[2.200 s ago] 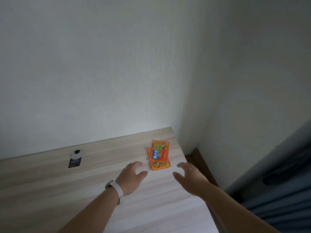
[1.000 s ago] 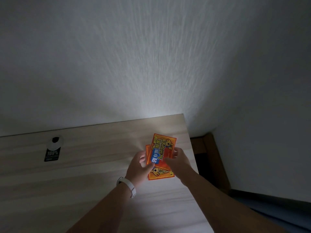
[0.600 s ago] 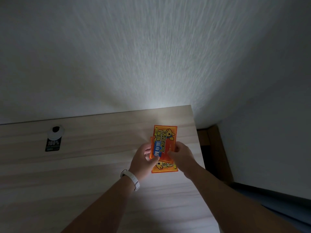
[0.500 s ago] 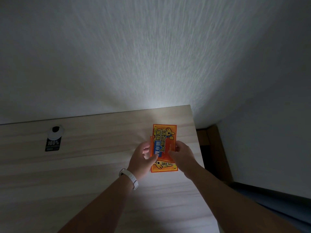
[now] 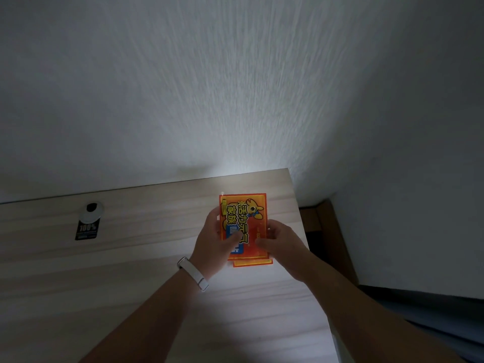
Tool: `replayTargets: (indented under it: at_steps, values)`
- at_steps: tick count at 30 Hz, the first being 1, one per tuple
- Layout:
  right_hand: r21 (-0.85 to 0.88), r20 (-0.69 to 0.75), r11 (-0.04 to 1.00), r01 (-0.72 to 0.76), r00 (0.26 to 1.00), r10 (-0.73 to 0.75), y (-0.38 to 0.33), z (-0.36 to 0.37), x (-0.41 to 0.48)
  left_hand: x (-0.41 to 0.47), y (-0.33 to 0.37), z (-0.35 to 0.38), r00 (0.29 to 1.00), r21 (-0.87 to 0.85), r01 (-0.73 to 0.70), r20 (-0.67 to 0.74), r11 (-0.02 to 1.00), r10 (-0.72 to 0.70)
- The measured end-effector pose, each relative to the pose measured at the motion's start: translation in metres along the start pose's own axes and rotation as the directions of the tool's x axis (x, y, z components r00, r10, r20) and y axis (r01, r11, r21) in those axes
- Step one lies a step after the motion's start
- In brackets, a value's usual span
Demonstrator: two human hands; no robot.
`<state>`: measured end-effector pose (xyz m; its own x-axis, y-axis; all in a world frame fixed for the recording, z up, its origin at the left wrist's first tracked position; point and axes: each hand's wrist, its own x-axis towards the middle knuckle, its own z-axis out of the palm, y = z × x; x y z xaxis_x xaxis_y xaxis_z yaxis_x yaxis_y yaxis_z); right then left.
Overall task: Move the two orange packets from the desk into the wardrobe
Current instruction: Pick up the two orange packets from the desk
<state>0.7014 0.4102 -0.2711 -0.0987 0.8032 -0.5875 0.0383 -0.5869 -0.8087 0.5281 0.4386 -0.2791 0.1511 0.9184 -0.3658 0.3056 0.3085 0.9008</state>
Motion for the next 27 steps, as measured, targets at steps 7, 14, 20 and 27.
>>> replayTargets:
  at_steps: [7, 14, 20, 27]
  values:
    - [0.009, -0.066, 0.998, -0.067, 0.996, 0.067, 0.012, 0.001, 0.012, 0.004, -0.008, 0.007, 0.997, 0.078, 0.019, -0.073, 0.997, -0.013]
    - [-0.53, -0.284, 0.815, -0.235, 0.955, 0.09, 0.036, -0.006, 0.031, 0.02, -0.032, -0.001, 0.979, 0.007, 0.155, -0.134, 0.988, -0.153]
    - [-0.64, -0.414, 0.674, -0.369, 0.905, 0.102, 0.048, 0.015, 0.047, 0.027, -0.048, -0.011, 0.962, -0.037, 0.221, -0.156, 0.975, -0.224]
    - [-0.737, -0.494, 0.499, -0.455, 0.867, 0.061, 0.051, 0.044, 0.061, 0.031, -0.056, -0.018, 0.949, -0.073, 0.233, -0.199, 0.97, -0.243]
